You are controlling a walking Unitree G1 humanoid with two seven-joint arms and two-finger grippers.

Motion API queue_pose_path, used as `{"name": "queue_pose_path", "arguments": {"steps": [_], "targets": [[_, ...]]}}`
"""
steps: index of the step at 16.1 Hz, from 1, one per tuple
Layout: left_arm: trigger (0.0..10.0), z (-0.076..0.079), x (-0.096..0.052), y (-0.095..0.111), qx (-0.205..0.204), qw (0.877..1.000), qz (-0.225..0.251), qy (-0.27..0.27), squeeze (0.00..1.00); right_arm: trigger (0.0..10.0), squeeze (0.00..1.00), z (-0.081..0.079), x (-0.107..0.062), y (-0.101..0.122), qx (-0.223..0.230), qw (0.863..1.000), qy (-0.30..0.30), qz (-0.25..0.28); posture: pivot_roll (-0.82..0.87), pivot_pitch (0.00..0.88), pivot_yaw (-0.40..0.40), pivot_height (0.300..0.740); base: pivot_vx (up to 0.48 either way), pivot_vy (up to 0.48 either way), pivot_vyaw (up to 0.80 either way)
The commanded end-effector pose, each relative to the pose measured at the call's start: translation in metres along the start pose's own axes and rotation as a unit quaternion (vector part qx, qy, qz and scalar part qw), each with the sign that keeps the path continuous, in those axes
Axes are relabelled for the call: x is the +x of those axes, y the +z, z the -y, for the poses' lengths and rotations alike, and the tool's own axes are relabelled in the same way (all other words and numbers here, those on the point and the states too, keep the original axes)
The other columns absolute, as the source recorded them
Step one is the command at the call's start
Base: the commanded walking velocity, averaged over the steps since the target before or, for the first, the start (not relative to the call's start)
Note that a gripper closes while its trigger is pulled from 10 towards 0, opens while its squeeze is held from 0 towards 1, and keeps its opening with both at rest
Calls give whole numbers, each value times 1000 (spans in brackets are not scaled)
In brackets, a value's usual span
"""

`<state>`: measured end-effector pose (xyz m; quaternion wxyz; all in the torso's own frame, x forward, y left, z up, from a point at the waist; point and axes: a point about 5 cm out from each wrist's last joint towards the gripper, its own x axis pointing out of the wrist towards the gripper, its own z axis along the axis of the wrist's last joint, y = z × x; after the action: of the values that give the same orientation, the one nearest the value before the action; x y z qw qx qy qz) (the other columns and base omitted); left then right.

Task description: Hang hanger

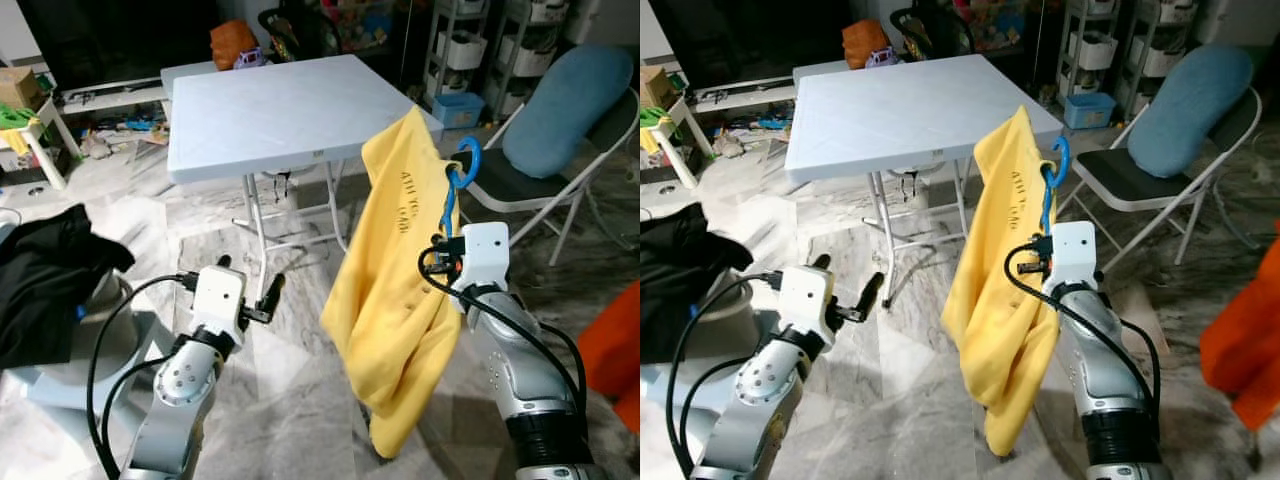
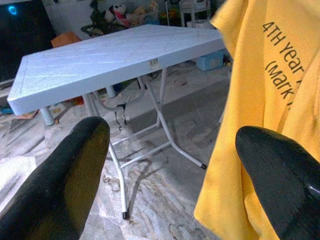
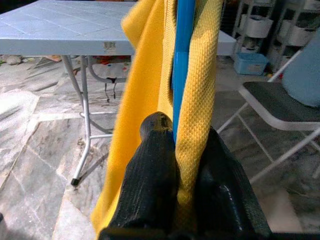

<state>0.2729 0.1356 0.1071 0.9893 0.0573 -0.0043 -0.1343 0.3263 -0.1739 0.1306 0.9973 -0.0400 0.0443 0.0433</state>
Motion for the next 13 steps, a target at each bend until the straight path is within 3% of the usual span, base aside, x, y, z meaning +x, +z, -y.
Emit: {"name": "queue_pose_path", "arguments": {"steps": [1, 8, 13], "targets": [[10000, -3, 0, -1, 5, 1000, -2, 4, 0, 10000, 0, -5, 4, 19, -1, 999, 12, 44, 15, 0, 37, 740, 450, 0, 0], [10000, 7, -1, -4, -7, 1000, -5, -3, 0, 10000, 0, -18, 2, 17, -4, 997, 70, 39, 14, 0, 25, 740, 449, 0, 0], [10000, 9, -1, -11, -4, 1000, -27, 14, 0, 10000, 0, -23, 1, 16, -4, 995, 90, 40, 15, 0, 23, 740, 0, 0, 0]]}}
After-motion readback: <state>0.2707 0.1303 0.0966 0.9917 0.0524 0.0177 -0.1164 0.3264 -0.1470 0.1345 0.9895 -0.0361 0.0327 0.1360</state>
